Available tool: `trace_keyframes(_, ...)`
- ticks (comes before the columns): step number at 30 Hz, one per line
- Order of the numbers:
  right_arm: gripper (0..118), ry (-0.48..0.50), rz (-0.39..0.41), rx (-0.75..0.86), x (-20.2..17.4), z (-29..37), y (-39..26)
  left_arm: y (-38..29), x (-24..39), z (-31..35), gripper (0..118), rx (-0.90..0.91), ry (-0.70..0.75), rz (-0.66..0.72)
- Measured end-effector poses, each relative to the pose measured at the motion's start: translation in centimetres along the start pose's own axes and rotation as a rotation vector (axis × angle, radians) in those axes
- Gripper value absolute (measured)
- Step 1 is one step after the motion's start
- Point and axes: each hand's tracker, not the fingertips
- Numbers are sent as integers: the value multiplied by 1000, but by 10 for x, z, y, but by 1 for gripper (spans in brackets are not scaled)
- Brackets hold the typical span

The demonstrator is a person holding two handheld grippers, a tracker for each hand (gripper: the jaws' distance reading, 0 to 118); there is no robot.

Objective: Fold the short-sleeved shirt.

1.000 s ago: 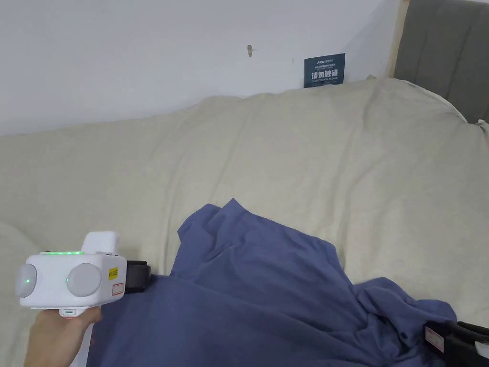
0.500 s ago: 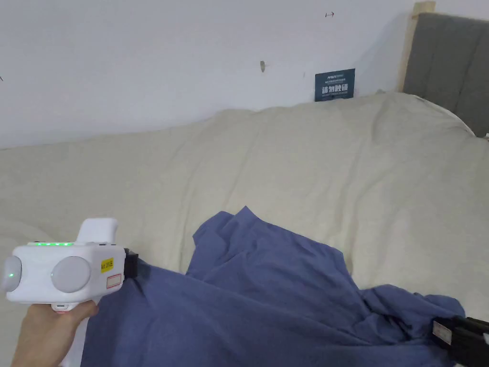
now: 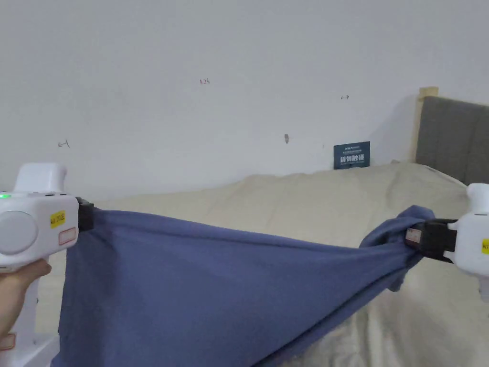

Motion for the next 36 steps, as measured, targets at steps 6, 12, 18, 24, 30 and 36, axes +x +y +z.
trace_keyframes(6,3,22,90,74,-46,11,74,46,-23,61,2,123,86,32)
trace_keyframes(12,3,23,148,121,-82,33,138,89,-38,88,2,191,131,47)
trace_keyframes(18,3,-36,198,185,-101,68,187,119,-39,106,2,245,151,64)
trace_keyframes(24,3,-62,196,252,-115,101,223,146,-23,117,2,309,168,91)
trace_keyframes(30,3,-71,162,209,-125,86,237,159,-26,103,2,311,160,132)
trace_keyframes(36,3,-71,199,170,-137,41,240,171,-31,64,2,281,200,105)
